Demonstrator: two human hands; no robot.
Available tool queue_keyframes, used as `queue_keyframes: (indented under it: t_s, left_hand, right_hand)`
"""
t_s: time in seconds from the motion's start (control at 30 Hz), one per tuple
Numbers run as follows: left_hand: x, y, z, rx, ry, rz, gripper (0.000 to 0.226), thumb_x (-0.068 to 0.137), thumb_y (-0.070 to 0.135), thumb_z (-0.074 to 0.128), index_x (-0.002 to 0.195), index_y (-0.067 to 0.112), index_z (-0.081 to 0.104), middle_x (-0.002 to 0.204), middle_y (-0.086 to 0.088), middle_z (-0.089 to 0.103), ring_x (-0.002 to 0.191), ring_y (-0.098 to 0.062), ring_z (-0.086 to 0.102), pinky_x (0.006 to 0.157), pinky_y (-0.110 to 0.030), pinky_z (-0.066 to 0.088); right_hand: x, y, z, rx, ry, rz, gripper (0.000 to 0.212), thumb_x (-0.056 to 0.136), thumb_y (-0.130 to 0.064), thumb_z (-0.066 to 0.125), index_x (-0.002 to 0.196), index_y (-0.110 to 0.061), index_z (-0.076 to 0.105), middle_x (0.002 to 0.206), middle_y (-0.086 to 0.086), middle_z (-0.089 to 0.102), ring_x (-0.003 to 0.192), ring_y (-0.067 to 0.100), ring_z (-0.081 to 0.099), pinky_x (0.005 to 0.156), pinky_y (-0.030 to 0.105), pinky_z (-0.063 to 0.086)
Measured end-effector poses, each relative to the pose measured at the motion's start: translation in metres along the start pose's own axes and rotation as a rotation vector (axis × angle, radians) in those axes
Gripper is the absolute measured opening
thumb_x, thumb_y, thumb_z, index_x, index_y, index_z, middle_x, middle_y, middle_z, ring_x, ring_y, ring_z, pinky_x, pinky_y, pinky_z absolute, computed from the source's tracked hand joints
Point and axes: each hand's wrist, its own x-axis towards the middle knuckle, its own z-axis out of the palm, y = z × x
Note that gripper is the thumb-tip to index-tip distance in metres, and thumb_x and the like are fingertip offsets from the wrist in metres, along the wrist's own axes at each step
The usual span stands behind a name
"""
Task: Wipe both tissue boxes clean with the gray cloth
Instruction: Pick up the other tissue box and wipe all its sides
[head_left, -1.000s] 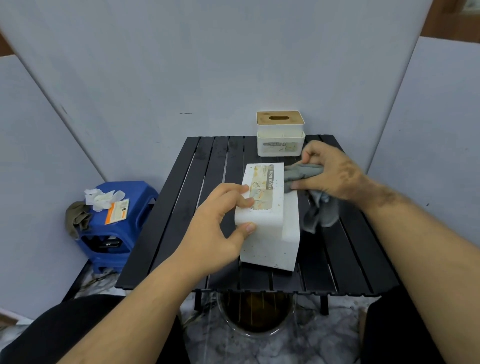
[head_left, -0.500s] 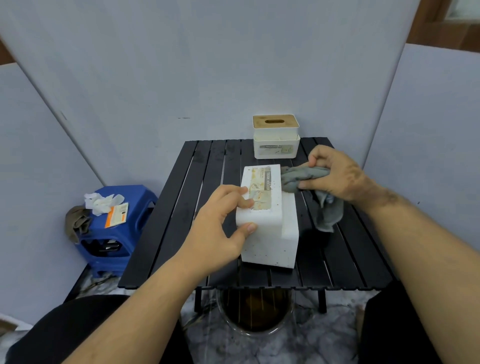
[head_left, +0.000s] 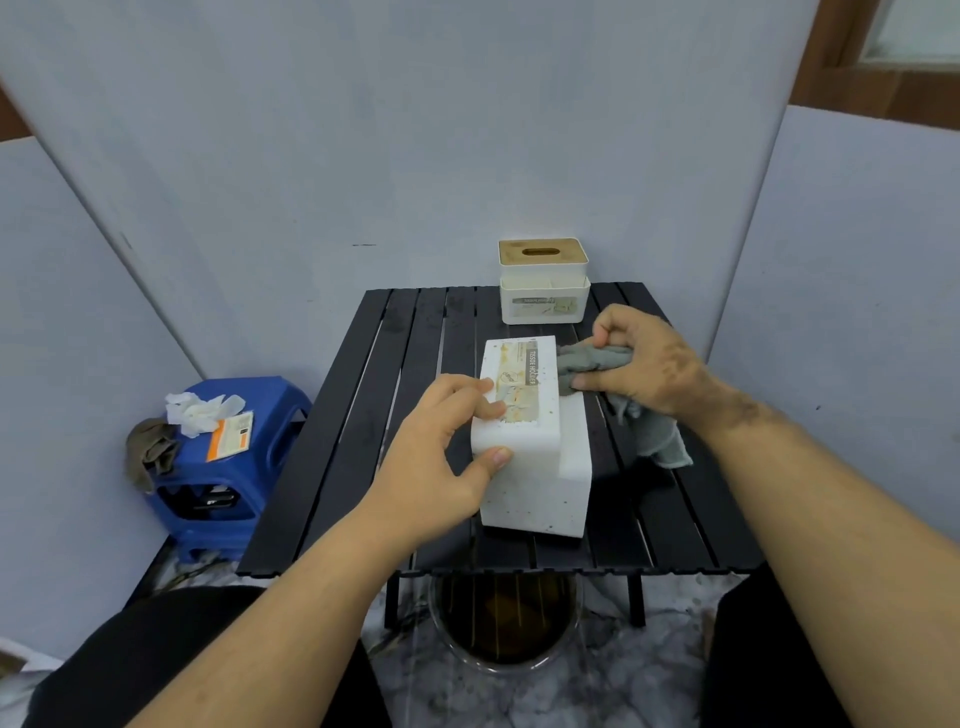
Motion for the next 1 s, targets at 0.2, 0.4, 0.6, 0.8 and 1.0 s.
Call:
queue_keyframes:
  t_s: [0.2,0.4,0.6,0.8,1.0]
  left_hand:
    - [0.000,0.003,0.000,0.040,0.010,0.008,0.028,0.081,0.021,0.075,0.107,0.018,0.065,0.125,0.016,0.052,0.129,-0.003,0.052,0.097,-0.016,0.047]
    - [-0.001,0.003,-0.001,0.043,0.020,-0.002,0.029,0.082,0.017,0.079,0.108,0.017,0.065,0.123,0.019,0.051,0.132,-0.003,0.051,0.100,-0.016,0.047]
    - [0.000,0.003,0.003,0.049,0.028,0.005,0.032,0.083,0.010,0.082,0.108,0.018,0.066,0.122,0.020,0.051,0.132,-0.003,0.050,0.100,-0.014,0.045]
    - [0.002,0.003,0.007,0.064,0.040,0.016,0.030,0.081,0.022,0.077,0.108,0.016,0.066,0.123,0.010,0.053,0.129,-0.003,0.051,0.100,-0.016,0.046]
    - [0.006,0.000,0.010,0.026,0.029,0.013,0.028,0.081,0.018,0.072,0.107,0.015,0.065,0.127,0.016,0.053,0.124,0.001,0.053,0.091,-0.013,0.043]
  right_hand:
    - [-0.007,-0.005,0.026,-0.080,0.049,-0.052,0.039,0.070,-0.007,0.086,0.088,-0.017,0.053,0.092,-0.004,0.070,0.080,0.007,0.067,0.067,0.016,0.055]
    - [-0.023,0.003,-0.033,-0.121,0.035,0.028,0.041,0.068,-0.008,0.089,0.084,-0.015,0.051,0.086,-0.004,0.076,0.080,0.006,0.072,0.070,0.010,0.051]
    - [-0.047,-0.010,-0.027,-0.114,-0.073,-0.021,0.041,0.067,-0.001,0.088,0.084,-0.012,0.052,0.097,0.005,0.077,0.090,0.019,0.075,0.084,0.041,0.061]
    - [-0.069,-0.029,-0.010,-0.039,-0.179,-0.045,0.040,0.069,0.004,0.085,0.084,-0.011,0.051,0.100,0.004,0.077,0.093,0.017,0.075,0.081,0.033,0.060]
    - [-0.059,-0.015,0.017,0.030,-0.045,0.005,0.043,0.070,0.014,0.079,0.087,-0.014,0.050,0.095,0.012,0.076,0.088,0.029,0.074,0.083,0.049,0.060]
